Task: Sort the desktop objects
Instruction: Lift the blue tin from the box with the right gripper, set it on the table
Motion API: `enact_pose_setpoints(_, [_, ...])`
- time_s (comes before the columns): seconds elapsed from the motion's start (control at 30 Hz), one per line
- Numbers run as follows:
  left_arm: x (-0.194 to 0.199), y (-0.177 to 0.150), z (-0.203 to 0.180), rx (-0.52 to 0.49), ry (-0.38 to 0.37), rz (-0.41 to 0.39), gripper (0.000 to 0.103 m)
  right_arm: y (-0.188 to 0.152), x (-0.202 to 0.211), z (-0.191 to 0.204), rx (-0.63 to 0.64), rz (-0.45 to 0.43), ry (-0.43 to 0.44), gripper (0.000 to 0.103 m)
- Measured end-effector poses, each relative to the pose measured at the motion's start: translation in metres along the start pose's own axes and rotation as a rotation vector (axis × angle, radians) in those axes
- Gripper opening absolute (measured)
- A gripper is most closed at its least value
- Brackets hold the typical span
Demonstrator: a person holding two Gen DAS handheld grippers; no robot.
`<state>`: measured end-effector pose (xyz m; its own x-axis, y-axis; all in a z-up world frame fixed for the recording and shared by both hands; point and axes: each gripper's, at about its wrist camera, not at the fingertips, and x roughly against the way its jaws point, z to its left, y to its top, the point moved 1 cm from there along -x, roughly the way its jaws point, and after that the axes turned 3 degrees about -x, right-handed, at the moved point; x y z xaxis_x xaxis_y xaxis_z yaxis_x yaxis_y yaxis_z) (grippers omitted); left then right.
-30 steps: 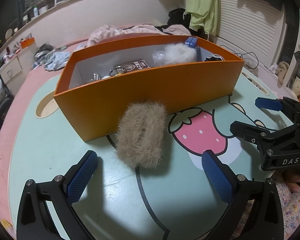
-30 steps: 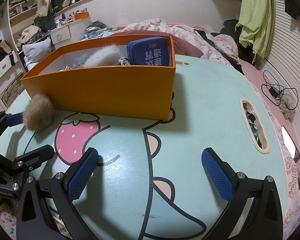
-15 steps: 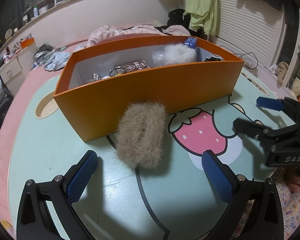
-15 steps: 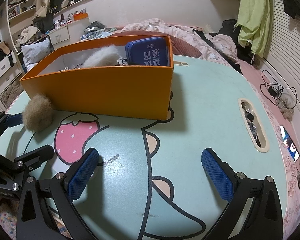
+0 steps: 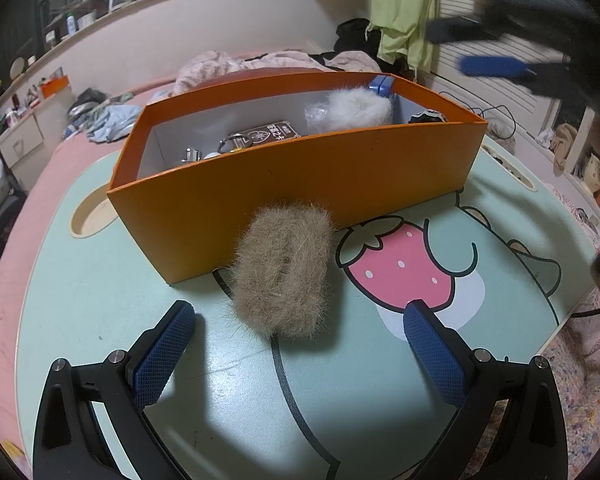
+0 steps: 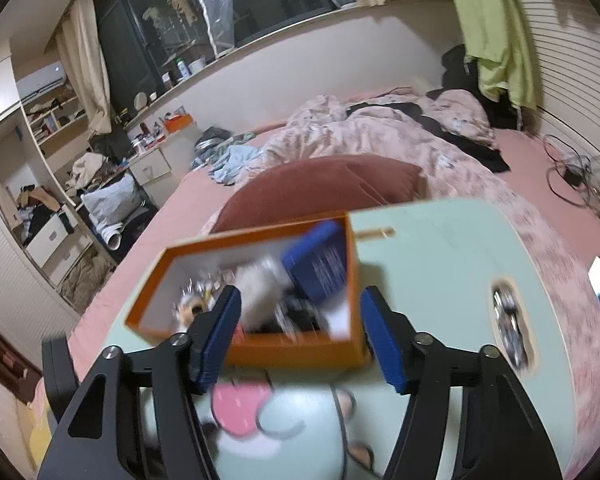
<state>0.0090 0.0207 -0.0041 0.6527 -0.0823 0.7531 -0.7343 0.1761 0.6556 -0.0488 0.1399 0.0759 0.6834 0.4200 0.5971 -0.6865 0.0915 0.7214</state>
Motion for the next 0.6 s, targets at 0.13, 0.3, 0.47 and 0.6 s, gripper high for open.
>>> enact_pose_setpoints(0.13, [0.0,0.0,0.0,0.0,0.0,-0.001,0.103,0.02,-0.038,0.01,-0.055,0.089,0.017,0.054])
enact_pose_setpoints(0.3, [0.0,0.003,-0.002,-0.003,-0.001,-0.004,0.103,0.024,-0.071,0.029,-0.031,0.103,-0.161,0.054])
enact_pose_setpoints(0.47, [-0.001,0.005,-0.002,-0.003,0.0,-0.005,0.103,0.027,-0.095,0.04,-0.019,0.138,-0.365,0.049])
enact_pose_setpoints(0.6, [-0.001,0.008,-0.002,-0.004,-0.002,-0.007,0.103,0.023,-0.111,0.029,-0.096,0.224,-0.406,0.046])
